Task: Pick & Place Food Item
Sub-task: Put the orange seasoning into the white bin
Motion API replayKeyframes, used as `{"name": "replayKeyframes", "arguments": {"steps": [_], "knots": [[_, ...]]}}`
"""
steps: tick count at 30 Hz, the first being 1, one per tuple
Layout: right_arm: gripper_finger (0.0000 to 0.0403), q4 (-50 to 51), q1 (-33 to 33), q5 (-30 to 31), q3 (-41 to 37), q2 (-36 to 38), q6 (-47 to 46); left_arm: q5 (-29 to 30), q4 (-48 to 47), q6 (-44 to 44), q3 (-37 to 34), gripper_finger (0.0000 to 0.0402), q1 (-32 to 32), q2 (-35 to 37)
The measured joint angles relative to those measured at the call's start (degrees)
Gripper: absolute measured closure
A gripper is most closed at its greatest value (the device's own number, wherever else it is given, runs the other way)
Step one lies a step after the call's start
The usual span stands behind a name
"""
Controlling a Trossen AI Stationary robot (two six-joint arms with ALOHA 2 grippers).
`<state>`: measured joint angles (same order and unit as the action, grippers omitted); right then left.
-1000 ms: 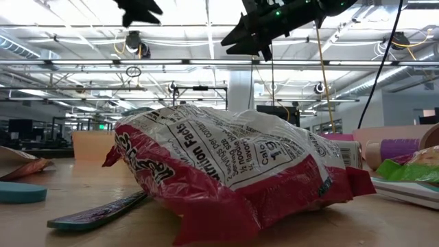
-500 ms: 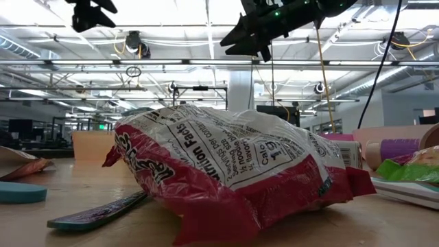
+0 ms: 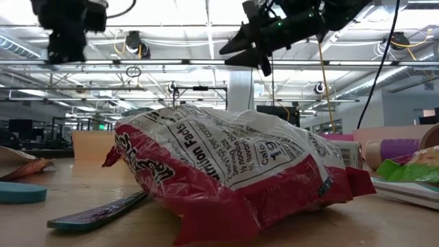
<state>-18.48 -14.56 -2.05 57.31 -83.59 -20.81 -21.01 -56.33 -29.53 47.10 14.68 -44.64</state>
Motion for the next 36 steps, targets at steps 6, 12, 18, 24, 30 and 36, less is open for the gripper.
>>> {"name": "replayKeyframes", "arguments": {"steps": [6,12,18,24,30,36], "knots": [[0.0248,-5.6,3.2,0.4,-4.4,0.0,-3.4,-1.7,0.2,-12.2,-6.1,0.0220,-8.6,0.0],[0.0248,-8.4,5.9,0.4,-6.6,0.0,-5.0,3.8,3.2,-34.2,-9.0,0.0220,-19.9,0.0],[0.0248,-10.4,7.8,0.3,-7.1,0.0,-5.5,19.5,13.0,-55.1,-10.0,0.0220,-33.3,-0.2],[0.0248,-13.3,10.3,-4.9,-7.1,0.1,-7.5,30.1,19.4,-71.0,-10.0,0.0220,-45.9,-4.6],[0.0248,-13.9,13.9,-9.6,-7.1,0.1,-9.2,36.1,24.0,-86.6,-10.0,0.0220,-56.6,-13.1],[0.0248,-13.9,17.8,-11.8,-7.1,0.1,-10.6,40.9,27.3,-101.1,-10.0,0.0220,-64.3,-20.6]]}}
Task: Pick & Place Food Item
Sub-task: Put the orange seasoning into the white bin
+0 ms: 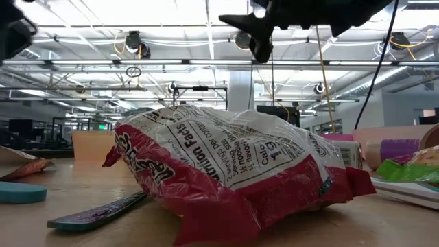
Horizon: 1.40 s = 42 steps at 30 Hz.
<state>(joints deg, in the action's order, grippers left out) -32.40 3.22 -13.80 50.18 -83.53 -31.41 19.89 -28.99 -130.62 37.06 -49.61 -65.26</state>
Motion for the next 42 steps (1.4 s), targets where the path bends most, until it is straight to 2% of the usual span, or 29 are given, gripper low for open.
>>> {"name": "replayKeyframes", "arguments": {"steps": [5,9,19,30,33,42], "knots": [[0.0248,-0.3,2.1,0.0,0.0,0.2,0.2,2.3,0.5,-8.5,0.0,0.0220,-4.5,-6.3],[0.0248,-0.9,1.7,0.0,0.0,0.3,0.7,1.8,2.6,-9.2,0.0,0.0220,-5.1,-10.2],[0.0248,-3.2,0.0,0.2,0.0,0.4,-2.0,1.6,1.3,-9.8,0.0,0.0220,-2.8,-17.1],[0.0248,-3.1,0.0,0.2,0.0,0.4,-3.4,2.8,1.4,-7.9,-0.9,0.0224,-1.7,-19.2],[0.0248,-3.1,0.0,0.2,0.0,0.4,-3.9,2.9,2.8,-7.7,-1.6,0.0247,-1.8,-19.1],[0.0248,-3.0,0.0,0.3,0.0,0.4,-3.9,3.5,2.7,-7.1,-1.7,0.0365,-1.7,-19.2]]}}
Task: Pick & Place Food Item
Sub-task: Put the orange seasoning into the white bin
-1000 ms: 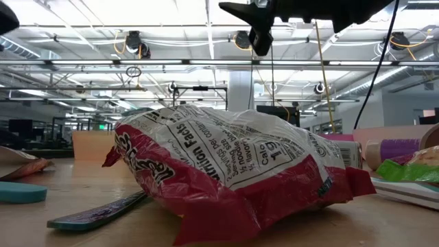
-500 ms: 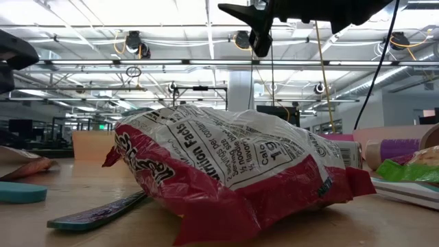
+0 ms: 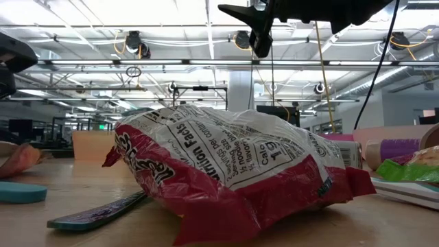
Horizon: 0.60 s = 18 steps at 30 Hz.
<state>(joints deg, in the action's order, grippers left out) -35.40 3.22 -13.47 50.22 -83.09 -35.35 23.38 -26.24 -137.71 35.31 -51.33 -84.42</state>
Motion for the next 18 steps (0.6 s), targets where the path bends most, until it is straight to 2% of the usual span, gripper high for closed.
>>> {"name": "replayKeyframes", "arguments": {"steps": [4,9,13,18], "knots": [[0.0248,0.0,0.0,0.0,0.0,0.0,0.0,0.0,0.0,0.0,0.0,0.0393,0.0,0.0],[0.0248,0.0,0.0,0.0,0.0,0.0,0.3,0.0,0.0,0.0,0.0,0.0382,0.0,0.0],[0.0248,0.0,0.0,0.0,0.0,0.0,1.2,-0.4,-0.2,0.8,0.0,0.0395,0.0,1.0],[0.0248,0.0,-0.6,-0.1,0.0,0.0,1.7,1.8,-0.9,2.7,0.0,0.0390,0.0,4.2]]}}
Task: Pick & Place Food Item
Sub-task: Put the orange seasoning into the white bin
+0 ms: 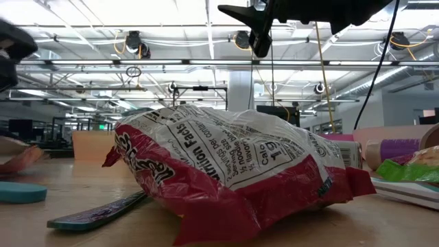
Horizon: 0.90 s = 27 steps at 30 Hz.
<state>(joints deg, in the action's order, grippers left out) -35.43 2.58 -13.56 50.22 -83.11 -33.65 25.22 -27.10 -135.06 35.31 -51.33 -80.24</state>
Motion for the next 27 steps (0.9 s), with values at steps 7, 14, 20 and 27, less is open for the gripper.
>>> {"name": "replayKeyframes", "arguments": {"steps": [7,14,20,27], "knots": [[0.0248,-1.4,-1.3,-0.2,0.0,0.0,0.0,5.2,-0.2,9.0,0.0,0.0394,2.2,5.7],[0.0248,-4.1,-2.4,-0.2,0.0,0.0,-0.1,9.7,-2.0,22.8,2.3,0.0396,8.1,11.0],[0.0248,-4.3,-3.0,-0.3,0.0,0.2,-1.7,9.9,-7.2,37.9,7.6,0.0396,15.0,14.3],[0.0248,-4.3,-3.0,-0.3,0.0,0.2,-3.5,10.0,-12.4,56.7,16.9,0.0397,23.1,15.0]]}}
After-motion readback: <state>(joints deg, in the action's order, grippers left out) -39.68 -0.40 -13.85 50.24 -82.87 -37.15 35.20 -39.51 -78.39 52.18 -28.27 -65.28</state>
